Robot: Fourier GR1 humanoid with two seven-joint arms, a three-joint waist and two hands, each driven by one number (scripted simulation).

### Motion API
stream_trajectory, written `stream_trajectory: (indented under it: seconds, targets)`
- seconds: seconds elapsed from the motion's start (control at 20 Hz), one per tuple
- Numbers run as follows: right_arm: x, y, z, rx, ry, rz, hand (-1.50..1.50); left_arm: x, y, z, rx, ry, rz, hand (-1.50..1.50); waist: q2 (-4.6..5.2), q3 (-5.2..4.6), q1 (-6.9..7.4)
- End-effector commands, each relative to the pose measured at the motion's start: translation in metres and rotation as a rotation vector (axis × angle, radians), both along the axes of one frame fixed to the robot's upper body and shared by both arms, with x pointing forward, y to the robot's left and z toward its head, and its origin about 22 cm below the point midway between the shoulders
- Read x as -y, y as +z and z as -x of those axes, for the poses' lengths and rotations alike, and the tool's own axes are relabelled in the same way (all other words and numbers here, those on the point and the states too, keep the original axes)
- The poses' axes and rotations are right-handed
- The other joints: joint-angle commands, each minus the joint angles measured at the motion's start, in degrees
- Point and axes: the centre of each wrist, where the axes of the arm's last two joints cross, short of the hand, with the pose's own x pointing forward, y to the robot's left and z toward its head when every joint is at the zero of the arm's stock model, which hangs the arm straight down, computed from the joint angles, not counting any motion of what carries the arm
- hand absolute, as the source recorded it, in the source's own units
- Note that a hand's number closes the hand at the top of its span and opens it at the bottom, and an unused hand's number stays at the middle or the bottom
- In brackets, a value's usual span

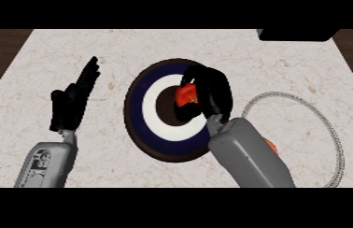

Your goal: Pick the tomato from the placemat and place it in the plate

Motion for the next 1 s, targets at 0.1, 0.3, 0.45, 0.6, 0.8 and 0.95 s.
stream_trajectory:
  seconds: [0.1, 0.3, 0.45, 0.6, 0.8, 0.95]
  targets:
    - [-0.014, -0.042, -0.018, -0.141, -0.062, -0.104, -1.50, 0.005, -0.005, 0.002, 0.000, -0.015, 0.006, 0.00, 0.20, 0.04, 0.89]
    - [-0.035, -0.050, -0.019, -0.103, -0.049, -0.160, -1.50, 0.006, 0.003, -0.002, 0.004, -0.027, 0.008, 0.00, 0.21, 0.04, 1.22]
    - [-0.027, -0.039, -0.031, -0.100, 0.004, -0.275, -1.50, 0.008, -0.015, 0.006, 0.013, -0.016, 0.011, 0.00, 0.19, 0.04, 0.63]
    - [-0.023, -0.048, -0.015, -0.005, -0.042, -0.448, -1.50, -0.015, -0.001, -0.003, 0.001, -0.028, 0.003, 0.00, 0.36, 0.09, 1.08]
    - [-0.017, -0.036, -0.008, 0.082, -0.125, -0.594, -1.50, 0.005, -0.003, -0.001, -0.013, 0.005, 0.012, 0.00, -0.29, 0.07, -0.91]
    - [0.025, -0.029, -0.019, 0.114, -0.225, -0.672, -1.50, -0.010, 0.008, -0.002, -0.018, 0.003, 0.020, 0.00, -0.40, 0.07, -1.66]
